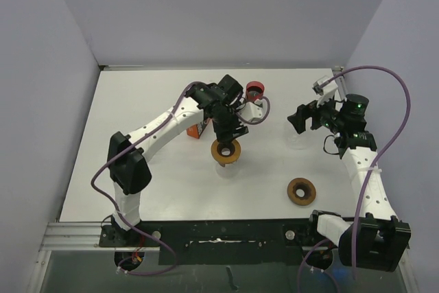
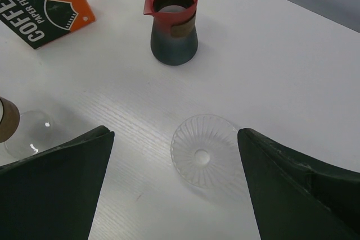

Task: Place the coffee filter in the dripper
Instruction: Place the dripper holder onto the coffee server, then pick up the coffee dripper from the center of the board.

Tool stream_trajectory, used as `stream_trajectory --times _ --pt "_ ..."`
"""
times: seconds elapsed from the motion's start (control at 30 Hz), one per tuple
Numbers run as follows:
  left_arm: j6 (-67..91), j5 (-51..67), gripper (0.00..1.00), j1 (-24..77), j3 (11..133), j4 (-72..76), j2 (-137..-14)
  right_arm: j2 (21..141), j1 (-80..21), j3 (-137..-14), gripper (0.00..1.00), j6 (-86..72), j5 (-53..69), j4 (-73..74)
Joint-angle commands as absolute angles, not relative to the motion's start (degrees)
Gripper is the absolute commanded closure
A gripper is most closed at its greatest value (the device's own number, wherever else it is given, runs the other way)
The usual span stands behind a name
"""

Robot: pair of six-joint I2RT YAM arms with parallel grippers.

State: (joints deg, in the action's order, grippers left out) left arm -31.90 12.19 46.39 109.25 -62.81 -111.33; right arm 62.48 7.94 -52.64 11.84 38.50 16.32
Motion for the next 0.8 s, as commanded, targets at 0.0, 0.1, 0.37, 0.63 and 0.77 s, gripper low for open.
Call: stream_trajectory --times 0.0,0.1,0.37,0.63,0.77 --pt "-29.4 9.87 0.45 46.34 106.44 -54.12 -102.37 63.67 8.98 -53.69 0.02 11.07 33.87 13.89" --pt "-27.9 7.8 0.44 45.79 103.73 -49.94 -99.18 65.05 9.79 -54.02 0.0 10.41 30.95 14.08" --pt "-24.02 8.68 0.43 40.29 100.46 -45.54 -93.55 70.66 10.73 -55.11 0.1 12.1 24.02 15.86" --pt "-22.14 9.63 0.22 35.26 93.47 -39.79 -85.81 78.97 11.21 -57.98 0.25 12.83 19.59 19.79" --pt "-21.85 9.86 0.13 33.69 89.61 -36.75 -82.03 81.99 11.1 -58.99 0.32 12.57 18.68 20.77"
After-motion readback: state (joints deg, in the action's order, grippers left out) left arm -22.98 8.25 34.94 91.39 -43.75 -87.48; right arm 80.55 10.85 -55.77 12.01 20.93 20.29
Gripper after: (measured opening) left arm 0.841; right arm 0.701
